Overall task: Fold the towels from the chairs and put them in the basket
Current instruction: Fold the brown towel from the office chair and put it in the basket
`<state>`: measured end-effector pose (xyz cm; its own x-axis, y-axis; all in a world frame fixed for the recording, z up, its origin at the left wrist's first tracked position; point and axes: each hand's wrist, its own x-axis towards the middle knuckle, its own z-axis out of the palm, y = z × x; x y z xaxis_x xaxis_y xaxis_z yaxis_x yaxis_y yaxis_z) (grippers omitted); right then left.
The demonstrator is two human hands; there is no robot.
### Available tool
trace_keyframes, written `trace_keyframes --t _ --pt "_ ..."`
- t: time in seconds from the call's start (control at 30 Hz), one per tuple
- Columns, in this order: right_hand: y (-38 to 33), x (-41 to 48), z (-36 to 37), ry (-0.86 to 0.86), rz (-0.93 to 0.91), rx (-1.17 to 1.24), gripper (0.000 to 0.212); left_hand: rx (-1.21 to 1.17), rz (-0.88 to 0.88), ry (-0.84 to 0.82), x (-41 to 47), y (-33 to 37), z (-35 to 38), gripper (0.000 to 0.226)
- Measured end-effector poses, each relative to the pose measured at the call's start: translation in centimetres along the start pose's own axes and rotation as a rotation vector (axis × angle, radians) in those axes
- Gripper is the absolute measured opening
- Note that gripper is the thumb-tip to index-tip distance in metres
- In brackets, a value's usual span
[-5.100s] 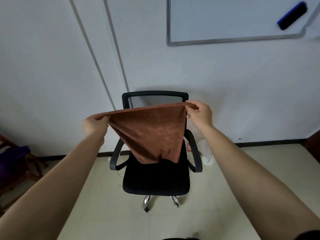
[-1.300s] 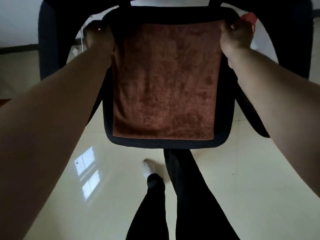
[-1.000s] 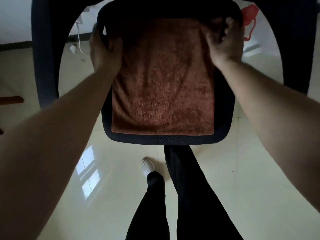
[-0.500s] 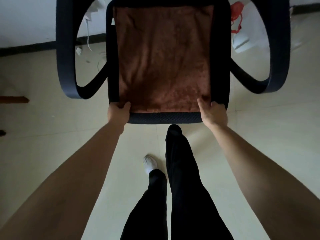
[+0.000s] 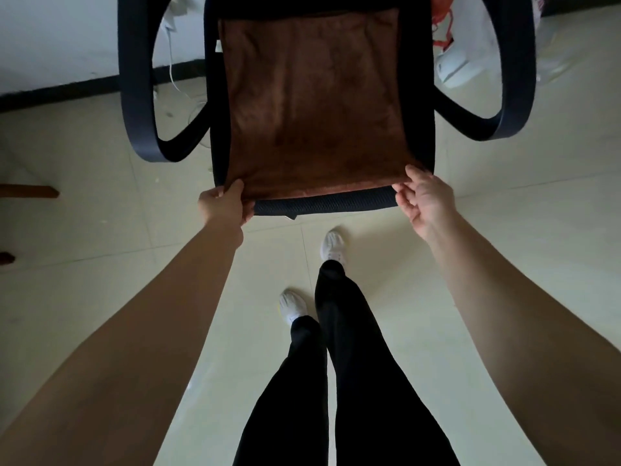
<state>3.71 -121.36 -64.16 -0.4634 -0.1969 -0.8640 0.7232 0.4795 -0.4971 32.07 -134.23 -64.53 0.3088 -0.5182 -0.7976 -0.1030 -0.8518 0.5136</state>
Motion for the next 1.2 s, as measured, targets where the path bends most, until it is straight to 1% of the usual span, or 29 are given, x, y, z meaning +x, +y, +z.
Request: trace_keyframes --t 0.07,0.1,0.2,0.33,0.4,0.47,0.57,0.67,0.7,0.83,0.9,0.97,1.03,1.1,1.2 --pt "-1.8 -1.4 1.0 -0.029 -0.064 0.041 0.037 -0.080 0.014 -0.027 -1.2 2.2 0.0 0.031" --pt "-2.9 -2.4 1.5 -0.043 -0.129 0.054 0.035 -0.117 0.043 -0.044 -2.2 3.6 0.0 0.031" --pt "-6.1 -5.5 2.9 -0.067 -0.350 0.037 0.022 -0.192 0.187 -0.064 -4.7 7.3 -0.4 0.023" --pt "-9.0 -8.9 3.4 -0.052 -0.570 -0.067 0.011 -0.216 0.371 0.019 -7.7 10.1 -1.6 0.015" --pt "-9.3 -10.7 3.1 -0.029 -0.658 -0.102 0.010 -0.220 0.441 0.040 -9.3 10.5 -2.2 0.011" --pt "-9.0 -12.3 2.5 -0.009 -0.704 -0.118 0.012 -0.209 0.481 0.054 -10.8 10.3 -2.9 0.010" --pt "-7.3 -13.4 0.9 0.022 -0.665 -0.155 0.015 -0.148 0.456 0.075 -12.1 8.8 -4.1 0.009" --pt "-4.1 -12.1 -0.8 0.092 -0.537 -0.229 0.023 -0.055 0.359 0.060 -11.1 5.4 -5.0 0.007" --pt "-2.7 -11.3 -1.4 0.113 -0.482 -0.252 0.025 -0.018 0.322 0.061 -10.4 3.9 -5.3 0.009" --pt "2.2 -8.3 -3.4 0.167 -0.316 -0.352 0.022 0.128 0.187 0.092 -7.6 -1.5 -5.7 0.011" --pt "3.5 -7.1 -4.0 0.180 -0.258 -0.376 0.026 0.156 0.131 0.105 -7.0 -3.0 -5.6 0.013" --pt "3.6 -6.2 -4.1 0.169 -0.202 -0.381 0.031 0.170 0.078 0.112 -6.4 -3.2 -5.2 0.017" --pt "2.8 -5.2 -3.7 0.113 -0.163 -0.354 0.033 0.173 0.036 0.101 -5.7 -2.5 -4.5 0.017" --pt "1.4 -4.4 -2.7 0.038 -0.151 -0.316 0.031 0.159 0.021 0.088 -5.4 -0.9 -3.6 0.013" --pt "-1.7 -3.2 -0.5 -0.020 -0.172 -0.309 0.028 0.150 0.032 0.082 -4.7 2.2 -2.0 0.012"
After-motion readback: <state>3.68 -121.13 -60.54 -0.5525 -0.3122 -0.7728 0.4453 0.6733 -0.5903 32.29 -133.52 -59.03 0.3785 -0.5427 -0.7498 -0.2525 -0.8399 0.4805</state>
